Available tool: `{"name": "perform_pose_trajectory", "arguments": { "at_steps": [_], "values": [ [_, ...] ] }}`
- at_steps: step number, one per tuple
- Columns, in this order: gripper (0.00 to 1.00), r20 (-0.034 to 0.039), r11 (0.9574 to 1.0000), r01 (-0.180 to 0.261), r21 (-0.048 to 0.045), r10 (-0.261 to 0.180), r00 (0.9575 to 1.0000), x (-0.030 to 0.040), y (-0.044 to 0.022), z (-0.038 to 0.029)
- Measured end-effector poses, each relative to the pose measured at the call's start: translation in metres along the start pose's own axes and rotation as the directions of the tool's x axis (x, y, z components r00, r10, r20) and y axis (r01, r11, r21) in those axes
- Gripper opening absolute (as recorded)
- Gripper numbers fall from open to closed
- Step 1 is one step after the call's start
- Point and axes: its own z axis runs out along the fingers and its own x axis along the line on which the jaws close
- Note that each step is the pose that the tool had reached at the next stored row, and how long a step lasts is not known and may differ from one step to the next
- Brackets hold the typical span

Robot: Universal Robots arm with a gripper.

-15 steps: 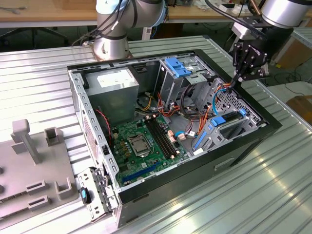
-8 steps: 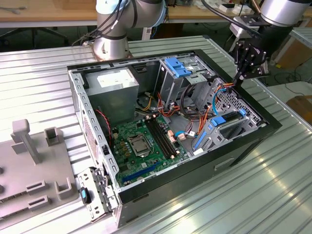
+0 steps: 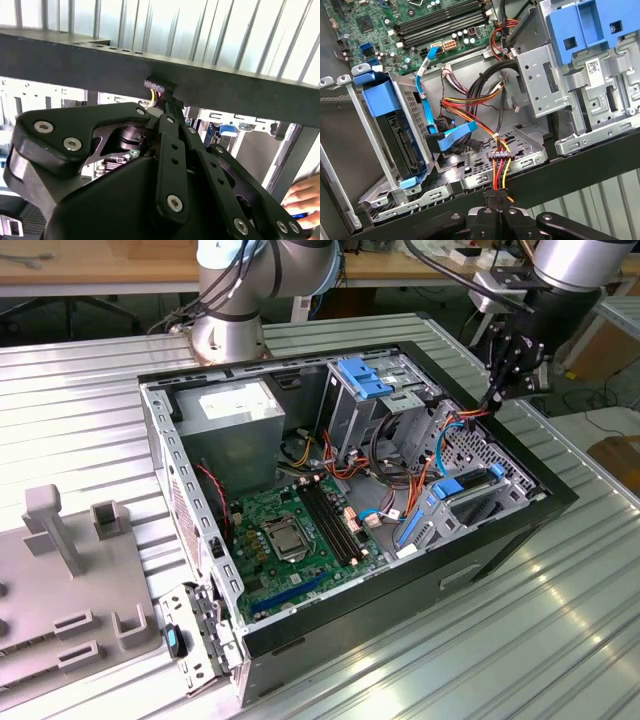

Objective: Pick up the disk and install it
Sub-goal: 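Insert the first disk wire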

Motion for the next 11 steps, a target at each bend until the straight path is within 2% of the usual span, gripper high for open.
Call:
{"name": "perform_pose_trajectory", "arguments": {
  "at_steps": [3, 6, 8, 11],
  "values": [
    [0.11, -0.0058, 0.9985, -0.055, 0.0041, 0.055, 0.9985, -0.0001, 0.0, 0.0],
    [0.11, -0.0117, 0.993, -0.118, 0.0103, 0.118, 0.9929, -0.0002, 0.0001, 0.0],
    [0.11, -0.014, 0.9899, -0.141, 0.0123, 0.142, 0.9898, -0.0003, 0.0001, 0.0],
    [0.11, -0.0203, 0.9795, -0.201, 0.0168, 0.201, 0.9794, -0.0004, 0.0002, 0.0]
  ]
}}
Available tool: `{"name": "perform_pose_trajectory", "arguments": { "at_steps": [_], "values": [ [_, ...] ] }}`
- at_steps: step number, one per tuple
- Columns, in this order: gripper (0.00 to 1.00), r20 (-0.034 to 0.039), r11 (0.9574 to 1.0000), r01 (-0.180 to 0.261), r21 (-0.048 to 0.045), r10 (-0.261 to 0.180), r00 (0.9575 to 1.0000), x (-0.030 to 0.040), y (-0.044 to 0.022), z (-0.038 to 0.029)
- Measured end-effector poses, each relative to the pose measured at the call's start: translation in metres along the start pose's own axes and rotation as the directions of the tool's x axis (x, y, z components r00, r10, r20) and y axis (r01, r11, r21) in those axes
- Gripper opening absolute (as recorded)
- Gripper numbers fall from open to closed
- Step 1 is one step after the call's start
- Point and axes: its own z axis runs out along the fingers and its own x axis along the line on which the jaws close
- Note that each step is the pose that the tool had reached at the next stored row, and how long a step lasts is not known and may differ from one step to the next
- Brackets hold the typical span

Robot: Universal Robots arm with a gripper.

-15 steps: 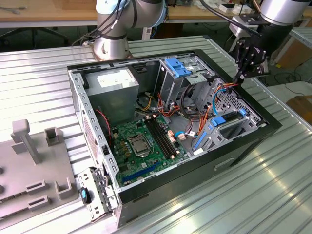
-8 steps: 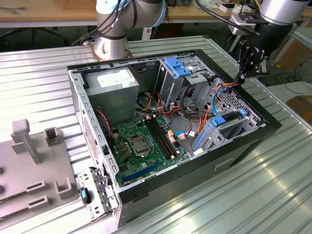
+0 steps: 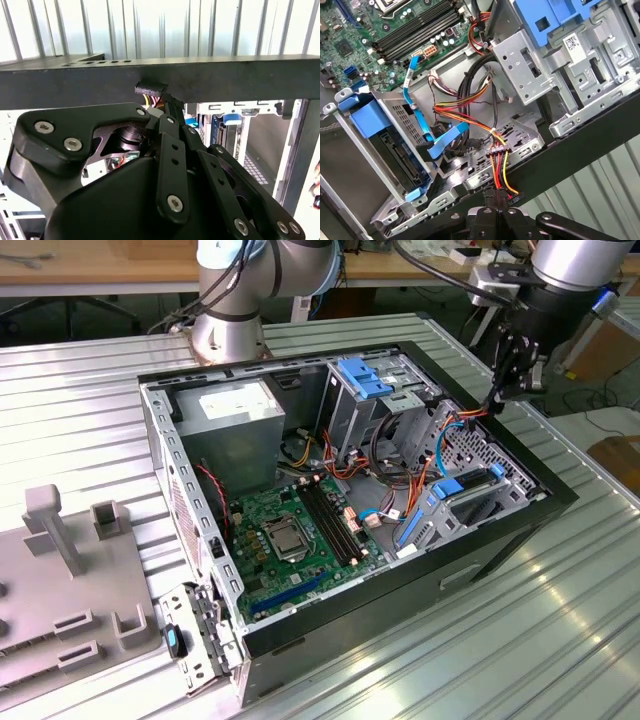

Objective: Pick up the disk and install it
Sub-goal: 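Insert the first disk wire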

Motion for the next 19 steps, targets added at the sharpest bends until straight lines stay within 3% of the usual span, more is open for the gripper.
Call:
{"name": "perform_pose_trajectory", "arguments": {
  "at_steps": [4, 8, 10, 13, 17, 19],
  "values": [
    [0.11, -0.0051, 0.999, -0.045, 0.0026, 0.045, 0.999, -0.0003, 0.0001, 0.0],
    [0.11, -0.0119, 0.9947, -0.102, 0.0062, 0.102, 0.9947, -0.0003, 0.0001, 0.0],
    [0.11, -0.0154, 0.9912, -0.132, 0.0082, 0.133, 0.9911, -0.0003, 0.0002, 0.0],
    [0.11, -0.0211, 0.98, -0.199, 0.015, 0.199, 0.9798, -0.001, 0.0003, -0.0001],
    [0.11, -0.0223, 0.9771, -0.212, 0.0169, 0.212, 0.9769, -0.0086, 0.0015, 0.0001],
    [0.11, -0.024, 0.9737, -0.227, 0.0179, 0.228, 0.9735, -0.0096, 0.0011, 0.0003]
  ]
}}
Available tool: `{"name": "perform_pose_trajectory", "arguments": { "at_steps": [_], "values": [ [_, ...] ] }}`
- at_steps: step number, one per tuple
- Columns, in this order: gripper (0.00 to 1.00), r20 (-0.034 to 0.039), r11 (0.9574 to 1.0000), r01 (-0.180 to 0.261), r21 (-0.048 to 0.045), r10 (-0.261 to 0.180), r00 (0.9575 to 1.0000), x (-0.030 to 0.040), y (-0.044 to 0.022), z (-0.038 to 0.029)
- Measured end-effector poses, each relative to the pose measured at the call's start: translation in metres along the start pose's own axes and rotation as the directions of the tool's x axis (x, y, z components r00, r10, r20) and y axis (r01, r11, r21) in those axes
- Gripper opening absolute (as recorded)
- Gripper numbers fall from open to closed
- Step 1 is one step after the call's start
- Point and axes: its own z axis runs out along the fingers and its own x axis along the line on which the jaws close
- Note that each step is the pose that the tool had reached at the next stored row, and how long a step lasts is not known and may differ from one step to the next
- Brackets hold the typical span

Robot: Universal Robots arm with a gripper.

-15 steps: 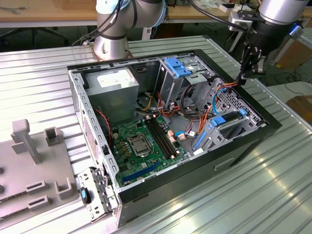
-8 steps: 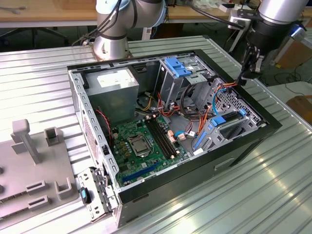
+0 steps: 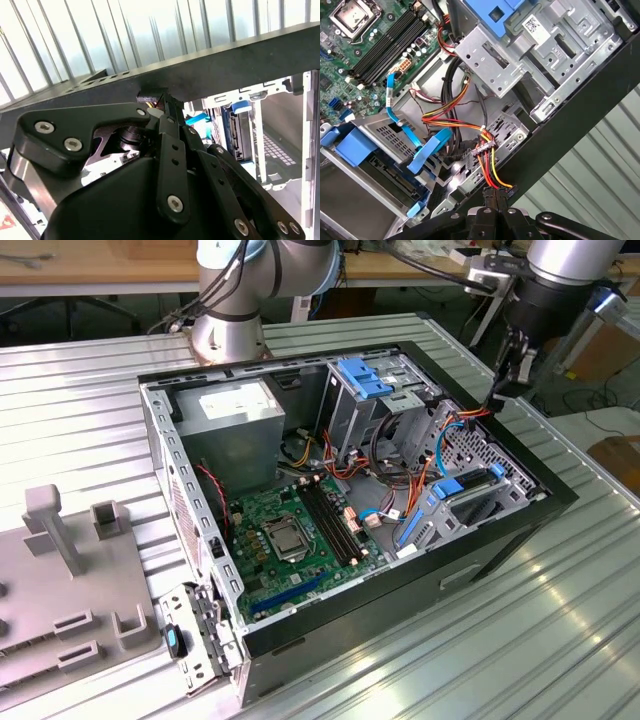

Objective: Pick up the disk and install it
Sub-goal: 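Insert the first disk wire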

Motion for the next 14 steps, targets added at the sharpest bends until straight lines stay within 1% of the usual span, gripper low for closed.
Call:
{"name": "perform_pose_trajectory", "arguments": {
  "at_steps": [2, 4, 7, 8, 9, 12, 13, 14],
  "values": [
    [0.11, -0.0033, 0.9997, -0.025, 0.0013, 0.025, 0.9997, -0.0008, -0.0001, 0.0],
    [0.11, -0.0082, 0.998, -0.062, 0.0032, 0.062, 0.998, -0.001, -0.0002, 0.0],
    [0.11, -0.0139, 0.9942, -0.108, 0.0058, 0.108, 0.9941, -0.001, -0.0002, 0.0001],
    [0.11, -0.0166, 0.9917, -0.129, 0.0071, 0.129, 0.9915, -0.0011, -0.0002, 0.0],
    [0.11, -0.0182, 0.9899, -0.142, 0.008, 0.142, 0.9897, -0.0011, -0.0002, 0.0],
    [0.11, -0.0236, 0.9828, -0.184, 0.0109, 0.185, 0.9825, -0.001, -0.0002, 0.0],
    [0.11, -0.0253, 0.9799, -0.199, 0.0119, 0.199, 0.9796, -0.0011, -0.0002, 0.0],
    [0.11, -0.0276, 0.9759, -0.218, 0.0133, 0.218, 0.9755, -0.001, -0.0002, 0.0]
  ]
}}
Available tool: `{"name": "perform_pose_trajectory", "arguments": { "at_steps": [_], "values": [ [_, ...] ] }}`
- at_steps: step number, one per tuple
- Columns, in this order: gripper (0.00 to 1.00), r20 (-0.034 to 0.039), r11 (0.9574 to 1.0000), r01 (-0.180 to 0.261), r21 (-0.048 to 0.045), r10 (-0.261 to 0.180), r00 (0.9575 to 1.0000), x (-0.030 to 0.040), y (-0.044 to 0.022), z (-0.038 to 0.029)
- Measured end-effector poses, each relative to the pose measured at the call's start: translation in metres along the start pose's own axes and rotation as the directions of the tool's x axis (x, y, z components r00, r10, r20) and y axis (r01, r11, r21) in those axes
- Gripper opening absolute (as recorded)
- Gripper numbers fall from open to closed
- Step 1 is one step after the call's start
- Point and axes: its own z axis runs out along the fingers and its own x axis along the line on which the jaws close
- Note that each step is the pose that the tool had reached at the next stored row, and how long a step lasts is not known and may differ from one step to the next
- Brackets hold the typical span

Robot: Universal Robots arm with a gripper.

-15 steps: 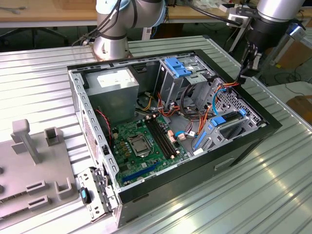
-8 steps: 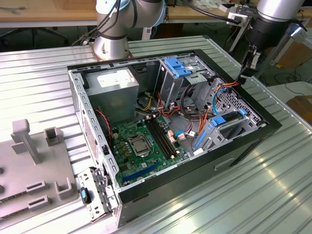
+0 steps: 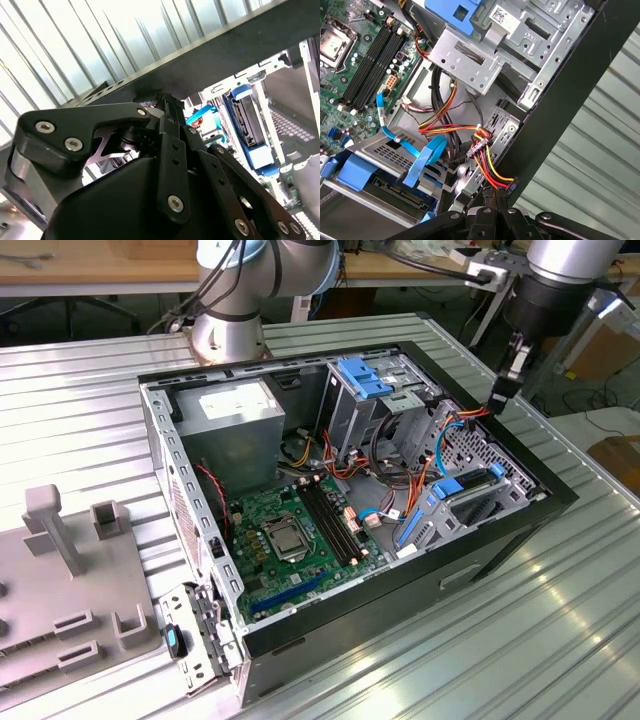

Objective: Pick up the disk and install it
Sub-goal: 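Insert the first disk wire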

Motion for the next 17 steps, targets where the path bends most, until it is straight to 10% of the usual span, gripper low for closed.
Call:
{"name": "perform_pose_trajectory", "arguments": {
  "at_steps": [5, 14, 17],
  "values": [
    [0.11, -0.0049, 0.9977, -0.067, 0.0057, 0.067, 0.9978, -0.0002, 0.0003, -0.0001],
    [0.11, 0.0562, 0.9894, -0.135, 0.0519, 0.132, 0.9896, -0.0018, 0.0027, -0.0003],
    [0.11, 0.0532, 0.9822, -0.179, 0.0564, 0.176, 0.9829, -0.0018, 0.0027, -0.0004]
  ]
}}
